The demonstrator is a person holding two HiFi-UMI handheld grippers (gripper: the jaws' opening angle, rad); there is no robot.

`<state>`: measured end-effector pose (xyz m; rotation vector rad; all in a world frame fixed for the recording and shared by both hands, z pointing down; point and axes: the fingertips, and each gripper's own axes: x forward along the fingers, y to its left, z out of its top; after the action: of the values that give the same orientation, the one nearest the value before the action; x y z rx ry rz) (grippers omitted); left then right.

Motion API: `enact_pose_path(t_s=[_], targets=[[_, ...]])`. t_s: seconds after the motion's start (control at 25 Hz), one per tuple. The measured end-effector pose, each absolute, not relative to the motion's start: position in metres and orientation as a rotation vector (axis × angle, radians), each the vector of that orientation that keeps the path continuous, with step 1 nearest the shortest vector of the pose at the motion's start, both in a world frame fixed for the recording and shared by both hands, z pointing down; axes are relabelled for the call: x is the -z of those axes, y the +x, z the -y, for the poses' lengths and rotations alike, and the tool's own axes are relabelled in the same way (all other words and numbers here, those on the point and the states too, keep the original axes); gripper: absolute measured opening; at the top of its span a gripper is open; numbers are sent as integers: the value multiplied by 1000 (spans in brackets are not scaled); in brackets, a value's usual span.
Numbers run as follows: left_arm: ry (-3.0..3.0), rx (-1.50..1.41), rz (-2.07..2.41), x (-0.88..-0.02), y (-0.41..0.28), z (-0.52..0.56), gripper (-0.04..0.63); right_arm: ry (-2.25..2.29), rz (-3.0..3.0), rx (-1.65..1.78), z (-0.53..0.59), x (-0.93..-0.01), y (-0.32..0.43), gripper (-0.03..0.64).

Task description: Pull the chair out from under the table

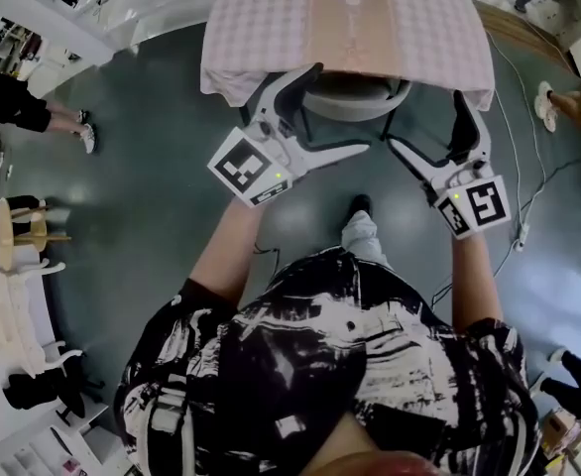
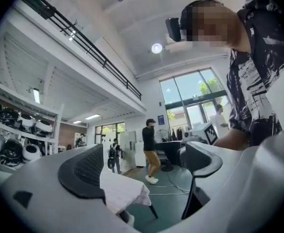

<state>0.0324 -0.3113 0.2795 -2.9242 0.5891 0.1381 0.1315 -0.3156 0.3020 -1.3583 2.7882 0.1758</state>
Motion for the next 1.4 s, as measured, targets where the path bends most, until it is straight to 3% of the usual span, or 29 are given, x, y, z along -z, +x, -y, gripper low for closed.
enact_pose_path(t_s=[0.52, 0.84, 1.12, 1.4], targets=[[-2928, -65, -763, -279, 80, 444, 529, -1195, -2986, -167, 455, -315, 180, 574], [-2969, 116, -779, -315, 60, 472, 523, -1081, -3145, -189, 478, -347, 142, 574], [-2947, 539, -526, -391, 72, 443, 508, -1010, -3440, -213, 443, -412, 127, 574], [-2720, 1108, -201, -577, 100, 416, 465, -705, -3830, -346, 409, -585, 113, 574]])
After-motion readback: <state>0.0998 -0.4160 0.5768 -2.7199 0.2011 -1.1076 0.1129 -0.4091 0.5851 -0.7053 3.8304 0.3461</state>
